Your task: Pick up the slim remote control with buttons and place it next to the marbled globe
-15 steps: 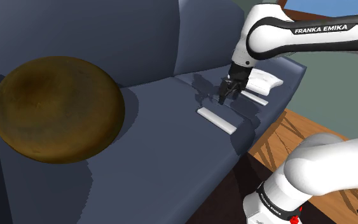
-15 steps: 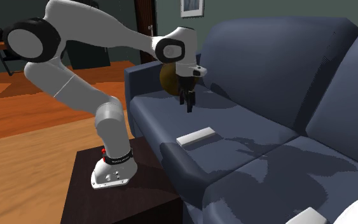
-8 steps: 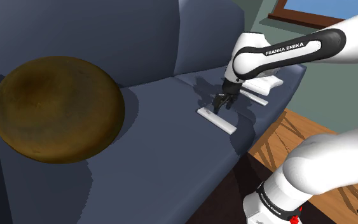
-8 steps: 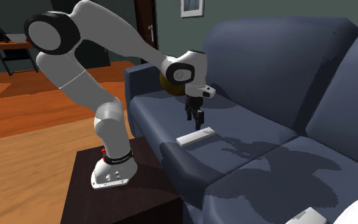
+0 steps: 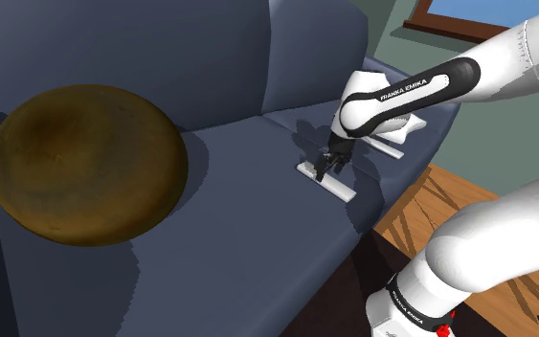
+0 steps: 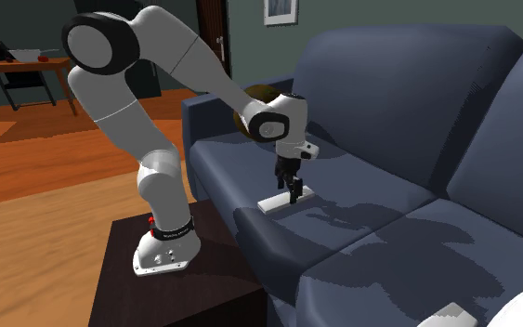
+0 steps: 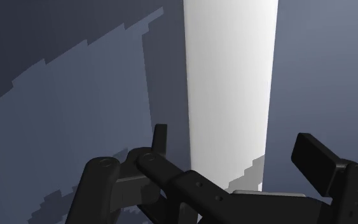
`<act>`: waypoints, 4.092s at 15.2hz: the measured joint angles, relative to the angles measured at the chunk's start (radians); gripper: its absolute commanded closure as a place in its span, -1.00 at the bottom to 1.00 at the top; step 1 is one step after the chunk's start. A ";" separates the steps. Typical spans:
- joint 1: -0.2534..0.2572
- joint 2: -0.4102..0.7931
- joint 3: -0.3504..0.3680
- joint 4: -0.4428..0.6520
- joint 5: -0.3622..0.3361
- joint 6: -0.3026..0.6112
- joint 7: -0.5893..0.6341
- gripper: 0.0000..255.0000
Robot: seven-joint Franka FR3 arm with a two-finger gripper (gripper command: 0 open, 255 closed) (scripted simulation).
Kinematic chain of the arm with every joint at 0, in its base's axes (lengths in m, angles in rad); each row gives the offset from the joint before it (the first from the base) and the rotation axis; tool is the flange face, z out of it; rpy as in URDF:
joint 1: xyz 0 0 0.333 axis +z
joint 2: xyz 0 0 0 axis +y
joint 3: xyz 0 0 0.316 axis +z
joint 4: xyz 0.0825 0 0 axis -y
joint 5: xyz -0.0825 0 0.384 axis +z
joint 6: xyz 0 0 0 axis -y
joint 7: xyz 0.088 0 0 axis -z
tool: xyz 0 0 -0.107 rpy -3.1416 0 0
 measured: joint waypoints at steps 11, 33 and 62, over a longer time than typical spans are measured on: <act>0.000 0.026 -0.003 -0.018 0.000 0.045 -0.002 1.00; -0.002 -0.098 0.009 0.072 0.001 -0.169 -0.001 1.00; 0.003 -0.189 0.030 0.399 0.015 -0.587 -0.006 1.00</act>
